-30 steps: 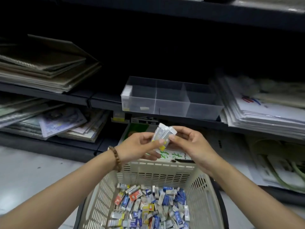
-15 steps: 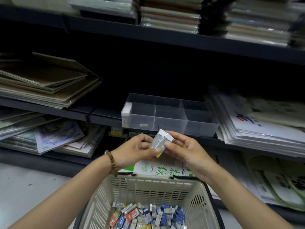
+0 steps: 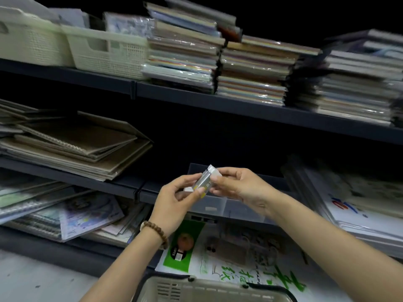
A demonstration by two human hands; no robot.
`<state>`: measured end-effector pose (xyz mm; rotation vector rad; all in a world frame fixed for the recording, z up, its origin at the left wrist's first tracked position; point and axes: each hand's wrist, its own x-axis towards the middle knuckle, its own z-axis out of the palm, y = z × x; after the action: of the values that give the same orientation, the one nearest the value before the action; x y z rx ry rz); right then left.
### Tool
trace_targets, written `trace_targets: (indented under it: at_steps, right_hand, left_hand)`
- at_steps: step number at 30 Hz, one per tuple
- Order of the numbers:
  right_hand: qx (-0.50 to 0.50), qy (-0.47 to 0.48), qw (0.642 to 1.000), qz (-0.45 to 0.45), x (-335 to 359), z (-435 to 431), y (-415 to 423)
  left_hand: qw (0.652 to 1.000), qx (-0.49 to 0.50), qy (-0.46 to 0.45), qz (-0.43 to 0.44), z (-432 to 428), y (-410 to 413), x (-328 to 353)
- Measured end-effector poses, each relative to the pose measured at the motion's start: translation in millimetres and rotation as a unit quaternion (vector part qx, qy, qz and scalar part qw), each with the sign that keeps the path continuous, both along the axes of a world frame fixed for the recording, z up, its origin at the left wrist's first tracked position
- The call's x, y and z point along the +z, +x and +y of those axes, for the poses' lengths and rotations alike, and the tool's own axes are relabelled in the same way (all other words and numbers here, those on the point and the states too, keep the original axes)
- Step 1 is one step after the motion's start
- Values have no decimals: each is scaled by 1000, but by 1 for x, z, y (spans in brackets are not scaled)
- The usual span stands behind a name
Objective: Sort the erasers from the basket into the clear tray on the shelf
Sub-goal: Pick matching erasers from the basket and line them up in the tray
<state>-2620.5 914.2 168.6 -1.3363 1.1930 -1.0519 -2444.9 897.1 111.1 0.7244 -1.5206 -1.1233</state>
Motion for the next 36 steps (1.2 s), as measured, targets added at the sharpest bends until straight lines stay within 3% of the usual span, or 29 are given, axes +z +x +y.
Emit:
trace_targets:
  at_steps: [8, 13, 19, 24, 30, 34, 36]
  right_hand:
    - [45, 26, 998, 38, 11, -20, 5]
    - [-35, 38, 997, 58, 4, -42, -5]
    - [-93, 64, 968, 225, -30, -73, 3]
    - [-94, 63, 904, 412, -51, -97, 18]
    - [-143, 101, 911, 373, -58, -104, 22]
    - [-139, 165, 960, 179, -55, -103, 18]
    - [-140, 189, 965, 118, -53, -102, 18]
  left_hand:
    - [1000, 3, -7, -8, -16, 5, -1]
    - [995, 72, 48, -57, -37, 18, -15]
    - [983, 19, 118, -143, -47, 15, -41]
    - [978, -13, 125, -168, -55, 15, -51]
    - [978, -31, 146, -145, -57, 16, -52]
    - [978, -27, 157, -132, -58, 15, -53]
    - [979, -26, 160, -126, -58, 15, -53]
